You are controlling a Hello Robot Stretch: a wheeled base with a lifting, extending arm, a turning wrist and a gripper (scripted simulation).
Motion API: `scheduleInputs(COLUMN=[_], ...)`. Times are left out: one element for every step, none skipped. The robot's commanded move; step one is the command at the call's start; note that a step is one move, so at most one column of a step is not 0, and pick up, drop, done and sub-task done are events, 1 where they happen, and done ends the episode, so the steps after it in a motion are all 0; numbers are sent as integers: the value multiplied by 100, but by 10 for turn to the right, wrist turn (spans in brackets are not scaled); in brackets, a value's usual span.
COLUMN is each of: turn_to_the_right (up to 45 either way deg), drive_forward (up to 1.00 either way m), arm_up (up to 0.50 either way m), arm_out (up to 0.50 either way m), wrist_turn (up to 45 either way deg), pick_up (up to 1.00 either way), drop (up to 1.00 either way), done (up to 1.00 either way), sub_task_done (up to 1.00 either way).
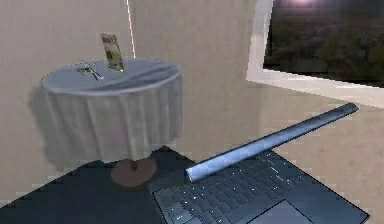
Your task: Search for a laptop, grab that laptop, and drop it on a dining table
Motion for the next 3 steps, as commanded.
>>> scheduleInputs(turn_to_the_right=[0, -60, 0], drive_forward=[30, 0, 15], arm_up=[0, 0, 0], arm_out=[0, 0, 0], wrist_turn=[0, 0, 0], pick_up=[0, 0, 0], drop=[0, 0, 0], done=[0, 0, 0], sub_task_done=[0, 0, 0])
